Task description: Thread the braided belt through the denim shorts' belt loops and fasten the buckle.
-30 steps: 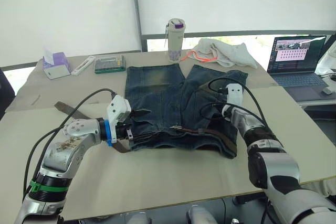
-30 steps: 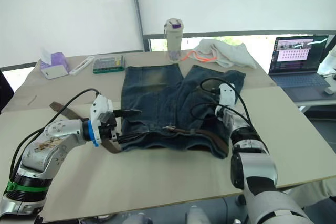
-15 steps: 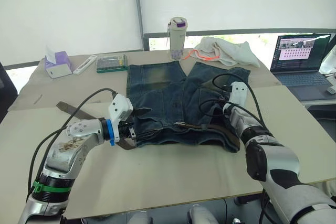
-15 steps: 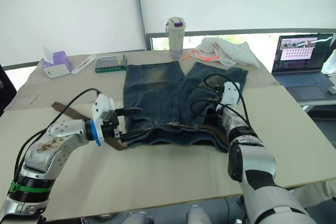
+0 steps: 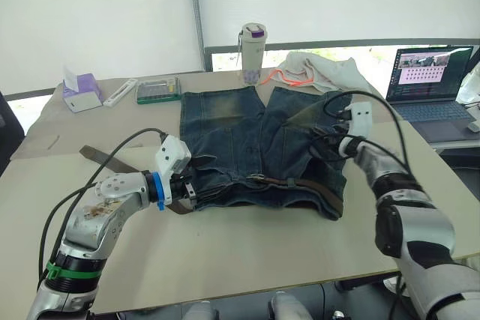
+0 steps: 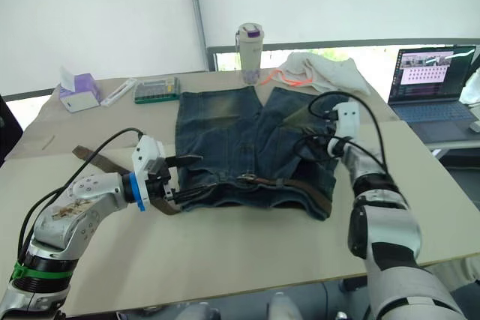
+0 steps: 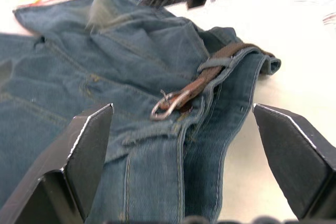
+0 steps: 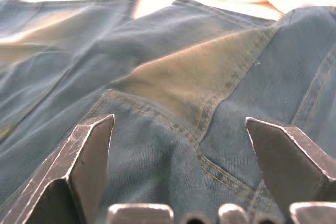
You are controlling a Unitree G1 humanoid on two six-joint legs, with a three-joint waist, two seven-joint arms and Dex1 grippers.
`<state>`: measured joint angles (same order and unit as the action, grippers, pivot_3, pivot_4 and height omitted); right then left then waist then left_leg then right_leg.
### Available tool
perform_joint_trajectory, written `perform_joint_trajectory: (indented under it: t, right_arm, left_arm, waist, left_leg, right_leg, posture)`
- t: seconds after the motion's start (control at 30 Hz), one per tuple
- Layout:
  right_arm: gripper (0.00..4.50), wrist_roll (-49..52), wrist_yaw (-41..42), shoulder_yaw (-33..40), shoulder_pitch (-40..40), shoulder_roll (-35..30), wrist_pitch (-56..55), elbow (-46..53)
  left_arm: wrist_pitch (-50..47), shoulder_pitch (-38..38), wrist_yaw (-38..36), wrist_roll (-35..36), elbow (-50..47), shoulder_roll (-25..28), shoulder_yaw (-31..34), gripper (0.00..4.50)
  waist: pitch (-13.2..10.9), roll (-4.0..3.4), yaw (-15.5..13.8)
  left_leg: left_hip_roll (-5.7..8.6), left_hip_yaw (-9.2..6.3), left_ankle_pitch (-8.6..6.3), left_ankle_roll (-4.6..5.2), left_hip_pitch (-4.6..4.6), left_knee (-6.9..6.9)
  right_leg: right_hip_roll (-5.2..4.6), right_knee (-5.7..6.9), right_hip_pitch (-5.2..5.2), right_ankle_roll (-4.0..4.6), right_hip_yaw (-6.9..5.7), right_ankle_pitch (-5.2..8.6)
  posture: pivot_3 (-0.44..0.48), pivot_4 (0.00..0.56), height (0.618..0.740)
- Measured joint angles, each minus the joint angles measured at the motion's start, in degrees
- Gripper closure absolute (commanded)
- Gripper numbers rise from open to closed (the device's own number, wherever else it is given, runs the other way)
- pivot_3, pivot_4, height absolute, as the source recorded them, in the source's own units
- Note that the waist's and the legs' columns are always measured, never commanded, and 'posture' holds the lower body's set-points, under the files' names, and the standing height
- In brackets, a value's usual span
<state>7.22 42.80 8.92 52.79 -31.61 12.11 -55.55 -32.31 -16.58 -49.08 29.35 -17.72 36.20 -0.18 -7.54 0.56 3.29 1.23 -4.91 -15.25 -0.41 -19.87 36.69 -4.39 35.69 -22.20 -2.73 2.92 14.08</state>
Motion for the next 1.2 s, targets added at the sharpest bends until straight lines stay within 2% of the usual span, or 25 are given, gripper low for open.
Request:
perform_joint_trajectory:
  t: [0.23,0.37,0.53,0.73,0.83,0.93,1.07,1.1,1.2]
  right_arm:
    - [0.01,0.83,8.62,-4.45,-15.17,-4.38,11.75,20.92]
    - [0.01,1.45,9.81,-4.64,-17.39,-6.2,15.12,27.17]
    - [0.01,-0.23,7.81,-6.52,-19.36,-6.22,15.54,27.81]
    - [0.01,-6.0,-6.08,-7.74,-15.69,-5.3,4.58,18.22]
    - [0.01,-5.73,-8.04,-6.72,-15.24,-4.63,2.36,16.06]
    - [0.01,-3.39,-3.48,-5.92,-17.17,-5.64,3.87,18.88]
    - [0.01,-0.09,5.42,-5.77,-23.7,-10.55,7.67,27.38]
    - [0.01,1.53,8.39,-5.43,-25.91,-12.62,9.01,31.7]
    - [0.01,4.05,11.73,-4.12,-27.6,-14.57,9.84,36.68]
  left_arm:
    - [1.44,1.19,-0.69,-0.19,0.03,0.13,0.53,0.0]
    - [3.17,1.23,-1.85,-0.83,1.59,0.14,0.48,0.0]
    - [6.49,1.72,-3.84,-2.32,5.17,0.14,0.44,0.0]
    - [10.93,3.41,-5.56,-3.75,8.03,-0.03,0.35,0.0]
    - [11.52,4.36,-5.51,-4.54,8.88,-0.04,0.49,0.0]
    - [12.21,6.87,-4.98,-4.5,9.38,-0.04,1.88,0.0]
    - [11.82,11.07,-2.3,-2.78,9.68,-0.08,7.84,0.0]
    - [11.76,11.32,-0.14,-2.1,9.62,-1.45,10.3,0.0]
    - [11.51,11.38,4.63,-1.87,9.77,-4.17,13.39,0.0]
  waist:
    - [-0.04,-0.07,-0.74]
    - [-0.06,-0.01,-0.82]
    - [-0.07,0.01,-0.87]
    - [-0.09,0.16,-1.07]
    - [-0.1,0.17,-1.15]
    - [-0.1,0.17,-1.13]
    - [-0.12,0.15,-1.32]
    - [-0.14,0.13,-1.43]
    - [-0.14,0.12,-1.44]
  left_leg:
    - [0.01,0.1,0.0,0.0,0.02,0.01]
    - [-0.01,0.11,0.0,0.0,0.02,0.01]
    - [0.0,0.13,0.0,0.0,0.01,0.0]
    - [0.02,0.19,0.0,-0.01,0.08,0.01]
    - [0.02,0.19,0.0,-0.01,0.03,0.01]
    - [-0.02,0.18,-0.01,0.01,-0.02,0.0]
    - [-0.06,0.15,-0.02,0.03,-0.03,0.0]
    - [-0.06,0.15,-0.02,0.03,-0.03,0.0]
    - [-0.08,0.16,-0.02,0.02,0.0,0.0]
  right_leg:
    - [0.0,0.04,-0.04,-0.01,0.1,0.0]
    - [0.01,0.0,-0.02,-0.01,0.09,0.0]
    - [0.0,-0.02,-0.03,-0.01,0.09,-0.01]
    - [-0.02,-0.04,0.04,-0.02,0.12,-0.02]
    - [-0.03,-0.07,0.01,-0.02,0.12,-0.02]
    - [-0.01,-0.14,-0.01,-0.02,0.12,-0.03]
    - [-0.04,-0.17,-0.02,-0.03,0.07,-0.03]
    - [-0.04,-0.2,0.0,-0.05,0.08,-0.07]
    - [-0.01,-0.25,0.04,-0.06,0.07,-0.07]
  posture:
    - [0.0,0.15,0.74]
    - [0.0,0.15,0.74]
    - [0.0,0.15,0.74]
    - [0.0,0.15,0.74]
    - [0.0,0.15,0.74]
    - [0.0,0.15,0.74]
    - [0.0,0.15,0.74]
    - [0.0,0.15,0.74]
    - [0.0,0.15,0.74]
